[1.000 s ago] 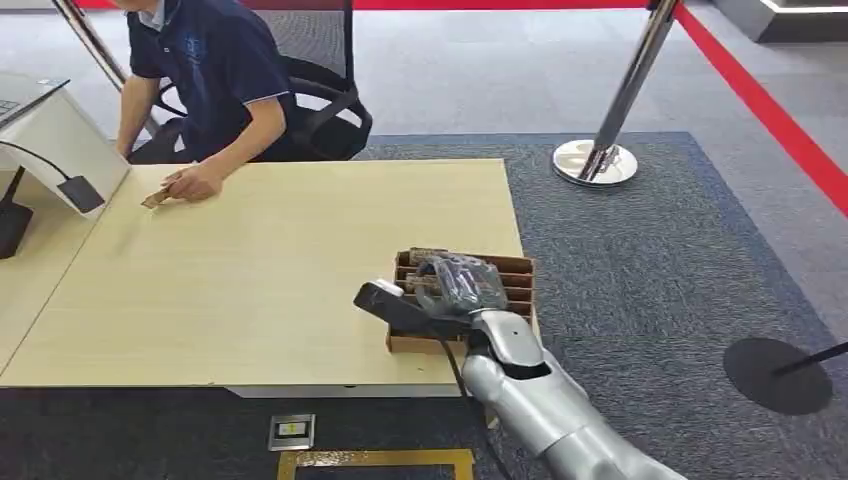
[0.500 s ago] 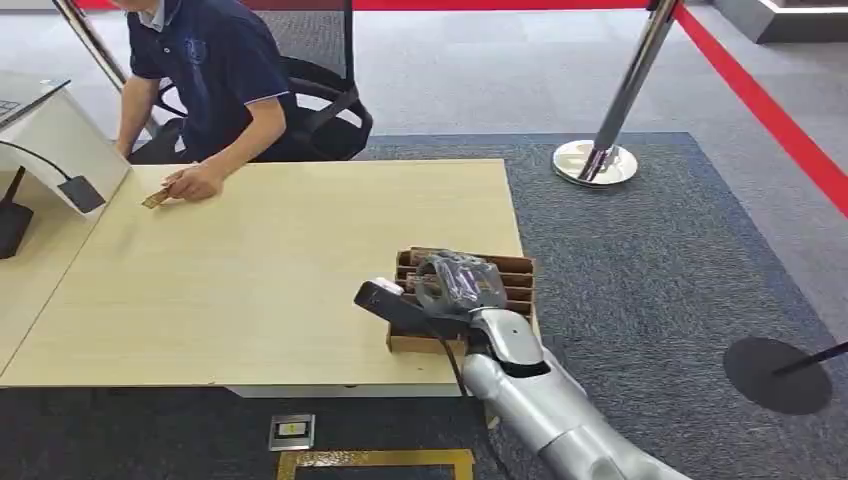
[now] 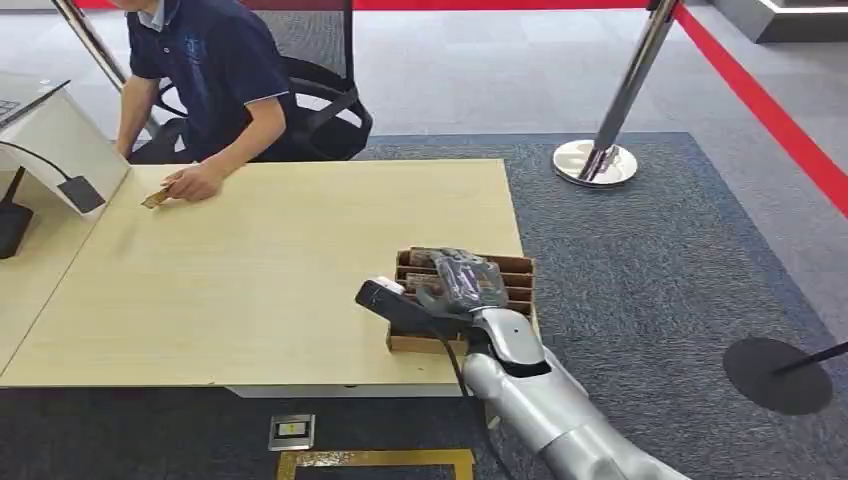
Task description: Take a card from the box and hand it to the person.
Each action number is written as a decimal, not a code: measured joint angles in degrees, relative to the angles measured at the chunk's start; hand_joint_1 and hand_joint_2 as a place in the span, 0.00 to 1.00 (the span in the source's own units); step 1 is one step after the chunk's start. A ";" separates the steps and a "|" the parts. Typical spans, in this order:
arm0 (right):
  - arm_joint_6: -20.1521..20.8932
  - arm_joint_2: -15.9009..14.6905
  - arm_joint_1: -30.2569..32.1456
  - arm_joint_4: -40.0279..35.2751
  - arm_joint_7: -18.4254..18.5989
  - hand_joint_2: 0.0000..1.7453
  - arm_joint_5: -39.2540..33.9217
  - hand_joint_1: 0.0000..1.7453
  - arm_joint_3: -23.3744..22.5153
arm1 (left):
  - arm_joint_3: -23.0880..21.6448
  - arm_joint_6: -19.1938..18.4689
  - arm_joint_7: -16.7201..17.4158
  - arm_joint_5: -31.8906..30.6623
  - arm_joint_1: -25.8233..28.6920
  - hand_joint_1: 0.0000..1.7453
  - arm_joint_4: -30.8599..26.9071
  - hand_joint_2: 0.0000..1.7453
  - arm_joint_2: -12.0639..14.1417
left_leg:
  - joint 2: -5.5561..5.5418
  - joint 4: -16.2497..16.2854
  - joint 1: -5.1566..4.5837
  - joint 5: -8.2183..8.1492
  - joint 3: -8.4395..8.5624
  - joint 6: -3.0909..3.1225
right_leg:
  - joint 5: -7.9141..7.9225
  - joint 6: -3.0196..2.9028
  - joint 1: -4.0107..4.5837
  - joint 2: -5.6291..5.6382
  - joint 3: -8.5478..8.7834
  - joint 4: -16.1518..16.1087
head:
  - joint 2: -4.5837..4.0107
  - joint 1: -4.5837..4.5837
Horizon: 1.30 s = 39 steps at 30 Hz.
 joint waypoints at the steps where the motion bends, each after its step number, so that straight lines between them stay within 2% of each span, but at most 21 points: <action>1: 0.00 -0.02 0.05 -0.15 0.00 1.00 0.00 0.45 0.00 | 0.00 0.00 0.00 0.00 0.00 0.00 0.00 0.00 0.00 | 0.00 0.00 0.00 0.00 0.00 0.00 | 0.00 0.00 0.00 0.00 0.00 0.00 | 0.00 0.00; 22: 0.68 0.02 0.21 -0.02 0.70 1.00 0.37 0.48 -0.02 | 0.02 0.15 0.00 0.02 0.00 0.00 0.00 0.00 0.00 | 0.00 0.00 0.00 0.01 0.02 0.01 | 0.00 0.00 0.00 0.00 0.01 0.00 | 0.00 0.00; 39: 0.48 0.15 -2.35 4.79 1.22 1.00 -0.70 0.48 -0.52 | 0.00 0.15 0.02 -0.33 -0.03 0.00 0.00 0.00 0.00 | 0.00 0.01 -0.01 0.11 0.05 0.03 | 0.18 0.01 0.00 0.00 0.06 -0.03 | 0.00 0.02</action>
